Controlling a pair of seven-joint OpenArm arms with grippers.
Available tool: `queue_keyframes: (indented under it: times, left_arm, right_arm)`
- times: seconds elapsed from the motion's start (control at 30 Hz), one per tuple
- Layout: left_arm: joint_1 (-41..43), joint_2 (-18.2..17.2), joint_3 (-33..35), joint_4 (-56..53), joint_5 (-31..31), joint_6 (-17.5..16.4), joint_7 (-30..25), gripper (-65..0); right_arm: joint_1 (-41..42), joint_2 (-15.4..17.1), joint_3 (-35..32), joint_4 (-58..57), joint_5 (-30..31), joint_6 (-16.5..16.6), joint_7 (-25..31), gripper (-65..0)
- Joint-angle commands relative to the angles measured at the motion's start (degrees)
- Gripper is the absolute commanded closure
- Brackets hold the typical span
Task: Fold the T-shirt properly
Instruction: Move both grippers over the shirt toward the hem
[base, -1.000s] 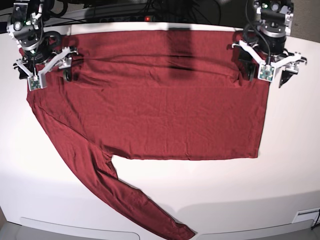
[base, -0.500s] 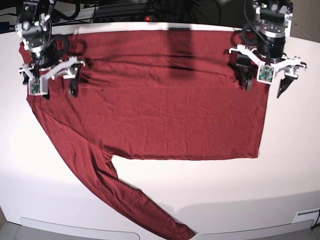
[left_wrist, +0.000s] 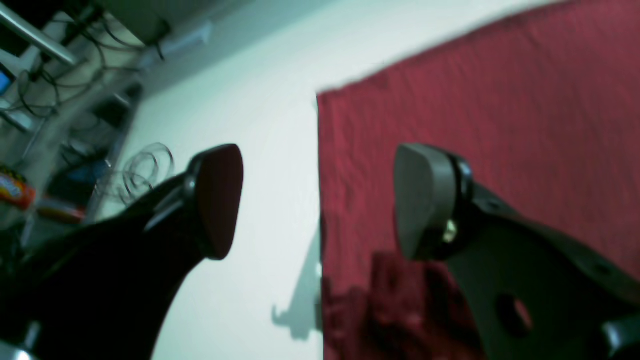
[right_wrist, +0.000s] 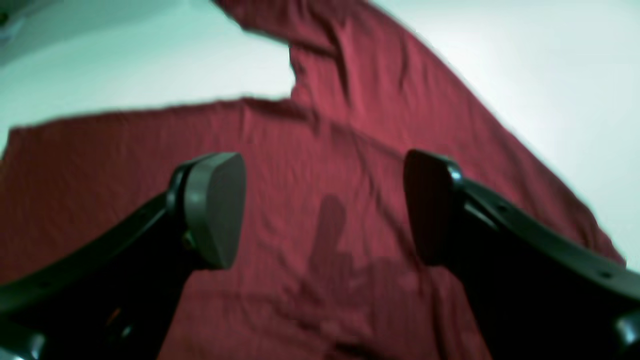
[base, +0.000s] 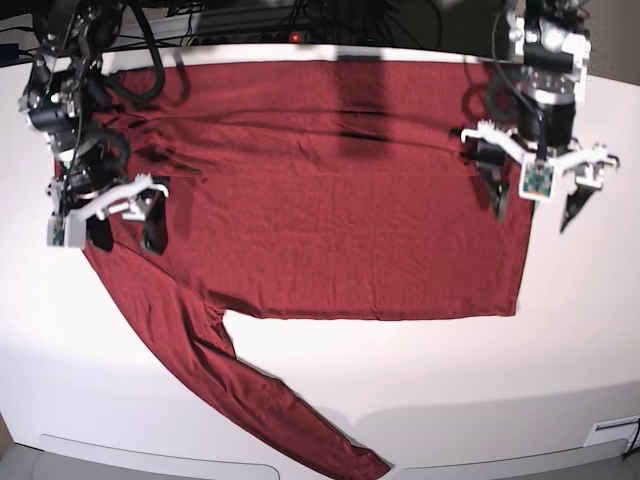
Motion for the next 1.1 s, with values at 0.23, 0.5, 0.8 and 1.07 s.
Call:
queue_keyframes:
  times: [0.23, 0.5, 0.8, 1.07]
  left_arm:
    - [-10.91, -0.22, -0.15, 1.18, -0.92, -2.4, 2.12, -45.5]
    - [-19.12, -0.24, -0.15, 1.18, -3.48, -2.51, 6.27, -45.5]
    - [-24.63, -0.24, -0.15, 1.18, -3.48, -2.54, 9.09, -45.5]
    - [-31.04, -0.24, -0.15, 1.18, -3.48, -2.58, 10.86, -45.5]
  right_arm:
    - [8.17, 0.61, 0.28, 1.03, 0.61, 0.35, 2.14, -47.5]
    - [15.91, 0.61, -2.01, 1.03, 0.59, 0.35, 1.88, -47.5]
    - [23.74, 0.61, -9.16, 1.03, -0.09, 0.35, 1.11, -47.5]
    - [30.36, 0.61, -14.82, 1.01, -0.11, 0.35, -0.98, -47.5]
